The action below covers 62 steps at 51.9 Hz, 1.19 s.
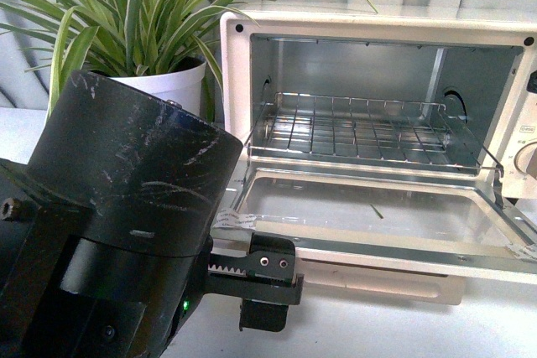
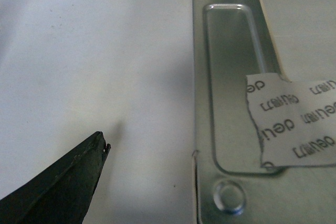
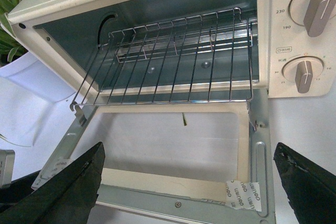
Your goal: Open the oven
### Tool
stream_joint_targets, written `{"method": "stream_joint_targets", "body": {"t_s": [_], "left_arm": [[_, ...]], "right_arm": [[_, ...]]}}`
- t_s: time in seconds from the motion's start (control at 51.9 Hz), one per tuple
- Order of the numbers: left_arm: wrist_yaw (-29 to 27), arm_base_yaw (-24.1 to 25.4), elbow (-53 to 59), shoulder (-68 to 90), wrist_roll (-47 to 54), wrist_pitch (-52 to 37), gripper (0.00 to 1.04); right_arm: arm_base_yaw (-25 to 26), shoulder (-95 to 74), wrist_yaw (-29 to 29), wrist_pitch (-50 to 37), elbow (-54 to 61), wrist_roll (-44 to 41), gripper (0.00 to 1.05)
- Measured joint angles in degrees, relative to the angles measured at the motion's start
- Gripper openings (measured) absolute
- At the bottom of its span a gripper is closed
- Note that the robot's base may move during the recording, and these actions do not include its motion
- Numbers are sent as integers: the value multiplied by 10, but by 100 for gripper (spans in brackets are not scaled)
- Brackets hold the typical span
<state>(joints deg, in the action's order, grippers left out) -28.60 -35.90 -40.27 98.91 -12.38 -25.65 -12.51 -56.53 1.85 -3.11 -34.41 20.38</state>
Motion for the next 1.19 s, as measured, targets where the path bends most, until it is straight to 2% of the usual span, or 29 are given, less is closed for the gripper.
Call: {"method": "stream_joint_targets", "body": {"t_s": [0.77,1.194], "left_arm": [[1,-13,31,-16,141,-17,98],[16,-17,71,-61,145,-16,98]], "right_arm": [[-10,0,-3,21,1,-24,95],[-15,6,0,69,1,-57,95]]}}
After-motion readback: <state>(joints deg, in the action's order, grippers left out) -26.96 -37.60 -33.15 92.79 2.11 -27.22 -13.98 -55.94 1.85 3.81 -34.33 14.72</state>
